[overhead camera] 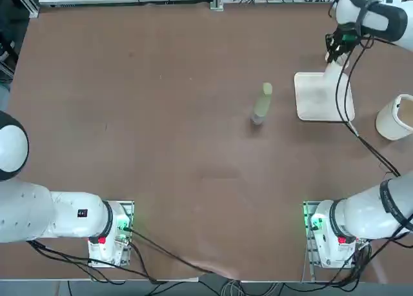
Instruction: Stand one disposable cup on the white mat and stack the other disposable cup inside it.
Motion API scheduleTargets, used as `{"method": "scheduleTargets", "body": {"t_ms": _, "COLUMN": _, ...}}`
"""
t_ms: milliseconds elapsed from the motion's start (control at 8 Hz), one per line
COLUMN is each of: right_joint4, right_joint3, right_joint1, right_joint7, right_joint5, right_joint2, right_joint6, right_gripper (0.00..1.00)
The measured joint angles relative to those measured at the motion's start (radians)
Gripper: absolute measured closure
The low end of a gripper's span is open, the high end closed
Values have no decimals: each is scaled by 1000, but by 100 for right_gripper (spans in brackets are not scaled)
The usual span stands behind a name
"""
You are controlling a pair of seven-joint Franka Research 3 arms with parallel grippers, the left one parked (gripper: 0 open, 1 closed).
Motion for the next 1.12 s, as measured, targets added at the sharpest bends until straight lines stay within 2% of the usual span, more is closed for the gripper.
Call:
{"method": "scheduleTargets", "body": {"t_ms": 375, "right_joint4": -115, "right_joint3": 0, "right_joint1": -1, "right_joint7": 0, "right_joint5": -28, "right_joint2": -2, "right_joint6": 135, "right_gripper": 98}}
{"method": "scheduleTargets", "body": {"t_ms": 750, "right_joint4": -133, "right_joint3": 0, "right_joint1": -7, "right_joint7": 0, "right_joint5": -29, "right_joint2": 20, "right_joint6": 198, "right_gripper": 98}}
{"method": "scheduleTargets", "body": {"t_ms": 1125, "right_joint4": -138, "right_joint3": 0, "right_joint1": -11, "right_joint7": 0, "right_joint5": -54, "right_joint2": 49, "right_joint6": 208, "right_gripper": 96}}
